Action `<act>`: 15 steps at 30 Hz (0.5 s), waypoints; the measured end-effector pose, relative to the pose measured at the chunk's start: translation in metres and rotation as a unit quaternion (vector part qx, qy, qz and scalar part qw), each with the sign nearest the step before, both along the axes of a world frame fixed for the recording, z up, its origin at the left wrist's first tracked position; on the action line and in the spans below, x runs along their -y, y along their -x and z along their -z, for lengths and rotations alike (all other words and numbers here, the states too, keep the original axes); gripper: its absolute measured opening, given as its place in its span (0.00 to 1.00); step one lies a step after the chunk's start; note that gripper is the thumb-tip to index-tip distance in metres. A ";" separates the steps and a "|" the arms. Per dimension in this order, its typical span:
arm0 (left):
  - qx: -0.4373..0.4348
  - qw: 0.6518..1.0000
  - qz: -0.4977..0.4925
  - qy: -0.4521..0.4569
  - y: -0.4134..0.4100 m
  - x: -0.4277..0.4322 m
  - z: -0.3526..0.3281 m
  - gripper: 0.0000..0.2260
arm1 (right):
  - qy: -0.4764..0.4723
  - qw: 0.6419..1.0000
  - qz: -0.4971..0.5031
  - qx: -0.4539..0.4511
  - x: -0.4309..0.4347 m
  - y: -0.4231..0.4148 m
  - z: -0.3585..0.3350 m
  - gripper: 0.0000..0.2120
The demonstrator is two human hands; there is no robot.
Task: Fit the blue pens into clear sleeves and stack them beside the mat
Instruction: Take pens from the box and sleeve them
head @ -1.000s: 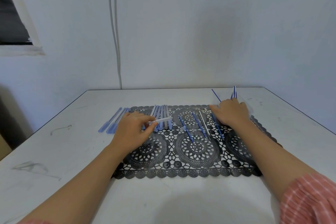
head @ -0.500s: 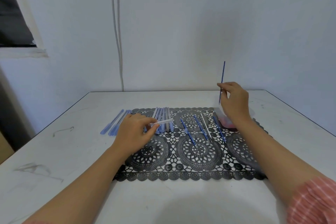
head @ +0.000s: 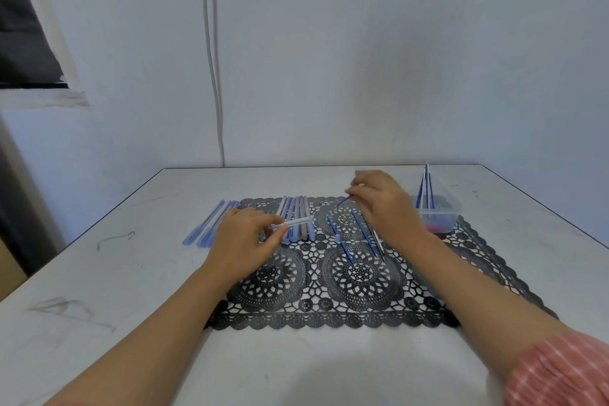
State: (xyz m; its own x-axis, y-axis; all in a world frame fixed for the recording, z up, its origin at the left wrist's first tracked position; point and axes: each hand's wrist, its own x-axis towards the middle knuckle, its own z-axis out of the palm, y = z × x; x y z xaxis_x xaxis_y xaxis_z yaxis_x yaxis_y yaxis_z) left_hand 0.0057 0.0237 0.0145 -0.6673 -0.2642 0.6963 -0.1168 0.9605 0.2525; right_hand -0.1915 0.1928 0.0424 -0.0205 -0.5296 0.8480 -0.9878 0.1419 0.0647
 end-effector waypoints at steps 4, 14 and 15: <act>0.001 1.000 0.004 -0.007 -0.001 0.000 -0.001 0.18 | -0.107 0.994 -0.003 -0.039 -0.002 -0.002 0.010 0.24; -0.003 1.000 0.008 -0.004 -0.001 -0.001 -0.002 0.17 | -0.187 0.977 0.003 -0.102 -0.006 -0.010 0.010 0.33; -0.002 1.000 0.007 -0.004 -0.001 -0.001 -0.002 0.17 | -0.188 0.977 -0.002 -0.106 -0.005 -0.010 0.010 0.33</act>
